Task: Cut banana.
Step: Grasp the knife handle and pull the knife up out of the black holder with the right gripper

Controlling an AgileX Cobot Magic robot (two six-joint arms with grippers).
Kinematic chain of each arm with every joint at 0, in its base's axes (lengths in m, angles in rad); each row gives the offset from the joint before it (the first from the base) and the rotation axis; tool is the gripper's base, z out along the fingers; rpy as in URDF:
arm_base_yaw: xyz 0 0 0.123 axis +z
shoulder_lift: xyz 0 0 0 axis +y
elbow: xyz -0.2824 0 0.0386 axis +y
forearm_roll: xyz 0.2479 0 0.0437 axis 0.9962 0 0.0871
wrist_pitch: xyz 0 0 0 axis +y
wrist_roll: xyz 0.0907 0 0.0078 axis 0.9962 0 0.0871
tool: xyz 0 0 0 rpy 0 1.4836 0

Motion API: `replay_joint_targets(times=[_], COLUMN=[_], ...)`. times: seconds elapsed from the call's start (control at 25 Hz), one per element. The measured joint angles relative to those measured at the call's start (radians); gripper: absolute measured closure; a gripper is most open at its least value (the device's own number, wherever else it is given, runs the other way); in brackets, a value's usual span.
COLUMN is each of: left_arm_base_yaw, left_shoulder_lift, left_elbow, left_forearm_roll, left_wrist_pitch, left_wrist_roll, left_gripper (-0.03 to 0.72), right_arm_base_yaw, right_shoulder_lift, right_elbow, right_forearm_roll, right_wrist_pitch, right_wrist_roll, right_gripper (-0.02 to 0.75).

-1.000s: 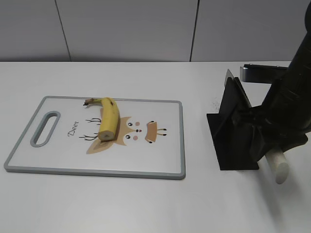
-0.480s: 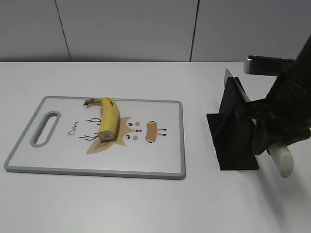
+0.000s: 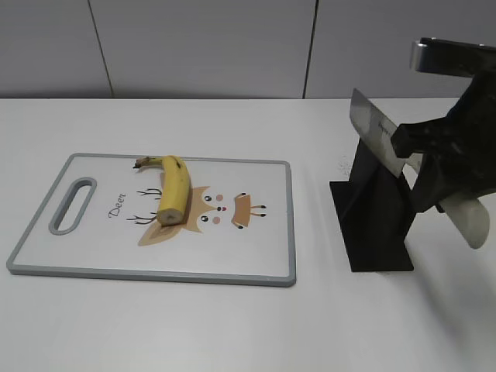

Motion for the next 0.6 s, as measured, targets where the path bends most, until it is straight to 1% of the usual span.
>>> replay_joint_targets(times=[0.44,0.6], left_arm_base_yaw=[0.0,0.0], left_shoulder_lift=[0.0,0.0], left_elbow=[0.0,0.0], left_forearm_roll=[0.0,0.0], left_wrist_pitch=[0.0,0.0], left_wrist_roll=[0.0,0.0], left_gripper=[0.099,0.099], right_arm_base_yaw=[0.0,0.0], right_shoulder_lift=[-0.115,-0.138], right_elbow=[-0.022,-0.06], right_forearm_roll=[-0.086,-0.086], right_wrist_pitch=[0.004,0.012], right_wrist_roll=[0.017,-0.038], right_gripper=[0.567,0.567])
